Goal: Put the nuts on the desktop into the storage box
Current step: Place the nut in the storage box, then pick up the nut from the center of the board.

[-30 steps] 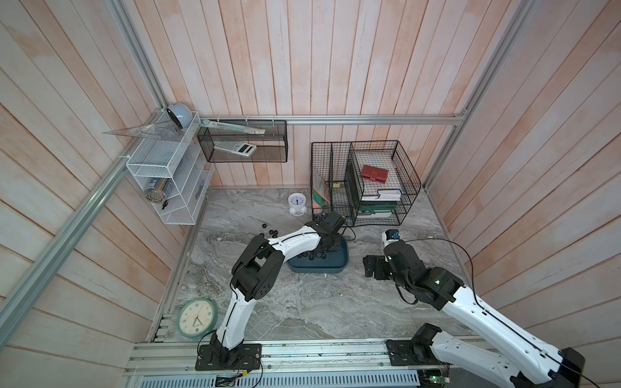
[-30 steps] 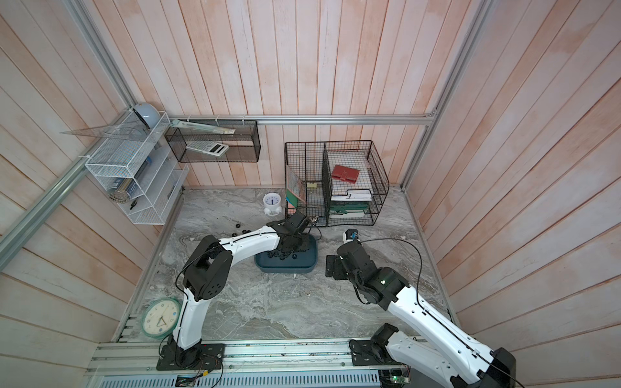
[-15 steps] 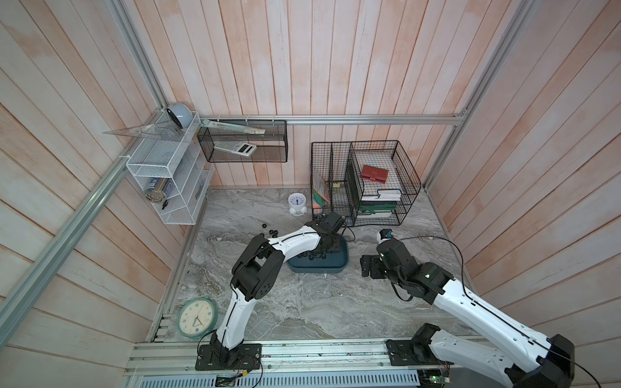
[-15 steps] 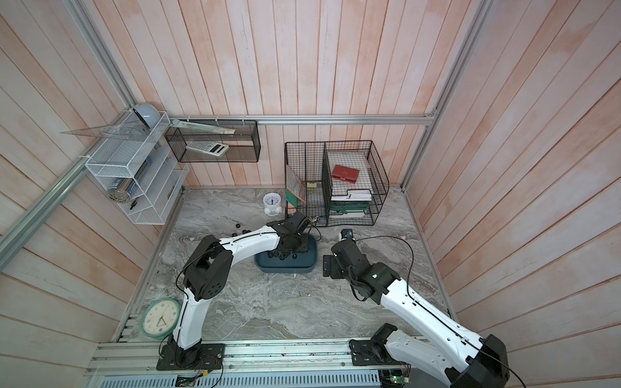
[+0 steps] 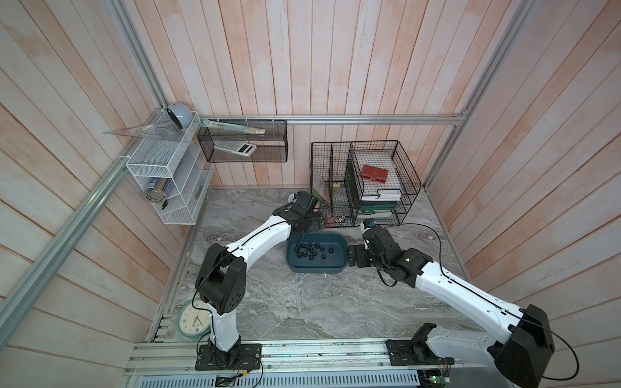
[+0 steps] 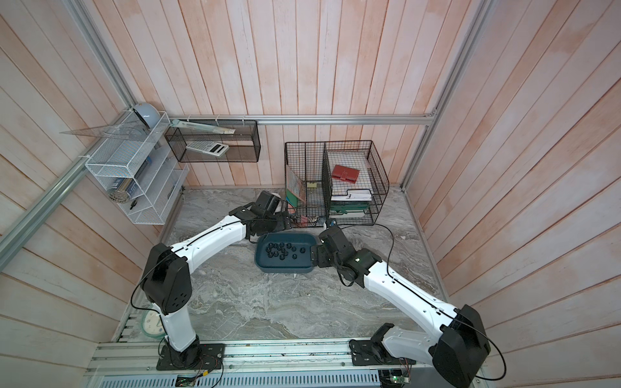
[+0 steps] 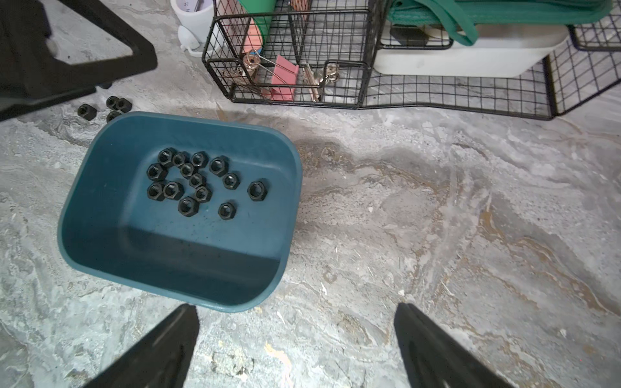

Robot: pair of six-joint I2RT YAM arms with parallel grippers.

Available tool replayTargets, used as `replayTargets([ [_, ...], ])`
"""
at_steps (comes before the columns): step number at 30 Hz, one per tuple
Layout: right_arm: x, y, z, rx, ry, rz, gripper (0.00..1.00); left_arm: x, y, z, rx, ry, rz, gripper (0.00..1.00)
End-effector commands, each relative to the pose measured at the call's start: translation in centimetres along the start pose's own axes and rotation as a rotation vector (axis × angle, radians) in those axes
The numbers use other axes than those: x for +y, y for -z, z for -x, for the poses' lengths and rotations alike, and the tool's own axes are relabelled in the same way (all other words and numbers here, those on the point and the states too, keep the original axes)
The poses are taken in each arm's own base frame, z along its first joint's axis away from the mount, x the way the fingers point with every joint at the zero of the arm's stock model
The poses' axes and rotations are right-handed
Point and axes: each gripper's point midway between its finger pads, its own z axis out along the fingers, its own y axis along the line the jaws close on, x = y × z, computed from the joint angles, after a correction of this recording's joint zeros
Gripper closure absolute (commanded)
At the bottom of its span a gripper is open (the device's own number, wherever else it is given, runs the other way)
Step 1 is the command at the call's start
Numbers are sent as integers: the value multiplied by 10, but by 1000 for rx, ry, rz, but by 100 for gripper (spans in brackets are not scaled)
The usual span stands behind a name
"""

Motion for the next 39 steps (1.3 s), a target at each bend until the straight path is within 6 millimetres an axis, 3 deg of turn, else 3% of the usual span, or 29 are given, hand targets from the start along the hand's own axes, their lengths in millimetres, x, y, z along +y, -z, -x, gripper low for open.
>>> replayTargets([
  [1,18,-1,18,-32,26,60,2,34,4,1,-3,5,88,0],
  [9,35,-16,29,-22,58,92,2,101,11,24,-55,57,240,0],
  [15,40,-23,35,-17,78,93,2,148,-3,38,-35,131,300,1],
  [20,41,-27,38,-12,91,78,2,179,-24,47,-5,179,328,13],
  [25,39,-30,42,-13,96,54,2,201,-47,53,29,206,344,30],
  [31,35,-34,44,-7,97,29,2,215,-71,61,59,202,353,39],
  [39,32,-38,47,3,100,7,2,216,-99,60,102,200,333,48],
])
